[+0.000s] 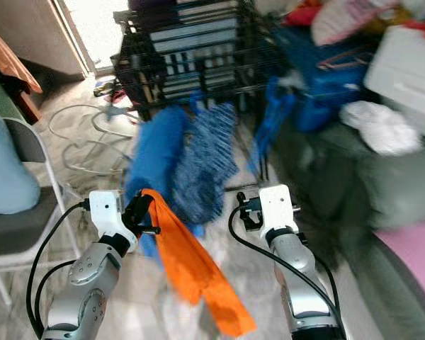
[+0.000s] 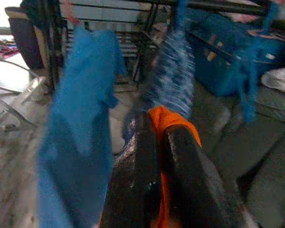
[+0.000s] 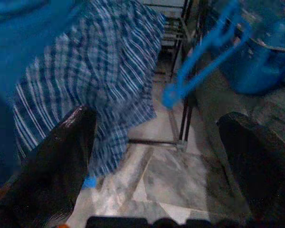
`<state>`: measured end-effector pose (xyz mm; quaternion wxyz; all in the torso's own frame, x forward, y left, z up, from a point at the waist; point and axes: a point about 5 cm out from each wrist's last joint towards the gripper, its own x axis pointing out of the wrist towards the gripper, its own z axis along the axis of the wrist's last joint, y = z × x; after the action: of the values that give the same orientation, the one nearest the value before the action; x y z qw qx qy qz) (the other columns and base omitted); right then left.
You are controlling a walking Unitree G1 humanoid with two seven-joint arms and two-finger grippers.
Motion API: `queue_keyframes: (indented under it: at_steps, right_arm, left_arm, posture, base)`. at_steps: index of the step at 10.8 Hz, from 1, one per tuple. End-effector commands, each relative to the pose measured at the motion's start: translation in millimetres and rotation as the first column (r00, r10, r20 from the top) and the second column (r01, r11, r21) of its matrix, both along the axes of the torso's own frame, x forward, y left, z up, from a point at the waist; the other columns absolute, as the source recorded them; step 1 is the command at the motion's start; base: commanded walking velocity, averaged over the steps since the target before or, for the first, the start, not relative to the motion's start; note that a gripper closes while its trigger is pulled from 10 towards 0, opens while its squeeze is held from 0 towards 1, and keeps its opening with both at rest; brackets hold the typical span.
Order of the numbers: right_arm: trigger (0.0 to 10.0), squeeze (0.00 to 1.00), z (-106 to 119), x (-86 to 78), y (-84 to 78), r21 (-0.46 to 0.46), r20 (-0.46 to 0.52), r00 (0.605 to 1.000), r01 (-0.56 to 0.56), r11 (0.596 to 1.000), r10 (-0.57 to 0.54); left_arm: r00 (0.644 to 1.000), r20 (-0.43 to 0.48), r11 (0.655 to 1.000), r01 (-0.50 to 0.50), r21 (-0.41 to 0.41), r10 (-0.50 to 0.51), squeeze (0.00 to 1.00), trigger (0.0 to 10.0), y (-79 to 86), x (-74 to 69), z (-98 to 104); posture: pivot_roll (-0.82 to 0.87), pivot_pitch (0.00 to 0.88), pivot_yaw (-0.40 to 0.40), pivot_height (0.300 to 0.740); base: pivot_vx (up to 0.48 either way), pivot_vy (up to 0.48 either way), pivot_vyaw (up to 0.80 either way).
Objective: Hang hanger
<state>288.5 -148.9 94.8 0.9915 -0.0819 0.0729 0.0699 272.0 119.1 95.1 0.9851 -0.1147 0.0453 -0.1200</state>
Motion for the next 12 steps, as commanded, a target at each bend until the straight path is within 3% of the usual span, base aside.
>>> queue_keyframes:
  at_steps: [1, 3, 5, 9, 11, 12]
  right_arm:
    - [10.0, 0.0, 2.2, 1.9, 7.7, 0.006, 0.01, 1.0, -0.021, 1.0, 0.021]
    - [10.0, 0.0, 2.6, 3.5, 6.9, -0.005, 0.014, 1.0, -0.017, 1.0, 0.018]
    - [10.0, 0.0, 2.3, 2.9, 6.5, -0.006, 0.011, 1.0, -0.017, 1.0, 0.017]
    - [10.0, 0.0, 1.8, 6.9, 11.0, -0.052, -0.026, 0.993, -0.119, 0.992, 0.117]
    - [10.0, 0.0, 1.8, 14.2, 14.4, -0.06, -0.029, 0.992, -0.121, 0.991, 0.119]
    - [10.0, 0.0, 2.2, 15.8, 22.4, -0.064, -0.033, 0.99, -0.138, 0.988, 0.136]
  left_arm:
    - [1.0, 0.025, 1.0, -0.018, 0.017, 0.017, 0.0, 10.0, 6.0, 2.9, 4.6]
    - [1.0, 0.022, 1.0, -0.014, 0.024, 0.013, 0.0, 10.0, 3.8, 2.3, 3.5]
    - [1.0, -0.002, 1.0, -0.026, -0.006, 0.026, 0.0, 10.0, 3.2, 0.7, 1.5]
    - [0.99, 0.002, 0.99, -0.143, -0.02, 0.143, 0.0, 10.0, 12.2, -2.1, 0.2]
    - [0.993, 0.019, 0.993, -0.121, 0.007, 0.121, 0.0, 10.0, 10.5, -5.0, 0.7]
    - [0.995, 0.042, 0.995, -0.092, 0.031, 0.091, 0.0, 10.0, 12.3, 1.1, 5.2]
  posture:
    - [-0.2, 0.0, 0.119, 0.74]
    - [-0.2, 0.0, 0.119, 0.74]
    - [-0.19, 0.0, 0.11, 0.74]
    - [-0.16, 0.0, -0.03, 0.74]
    - [-0.12, 0.0, -0.054, 0.74]
    - [-0.13, 0.0, -0.062, 0.74]
  base:
    - [0.345, 0.334, 0.0]
    - [0.347, 0.332, 0.0]
    - [0.0, 0.0, 0.0]
    - [0.0, 0.0, 0.0]
    - [0.0, 0.0, 0.0]
    - [0.0, 0.0, 0.0]
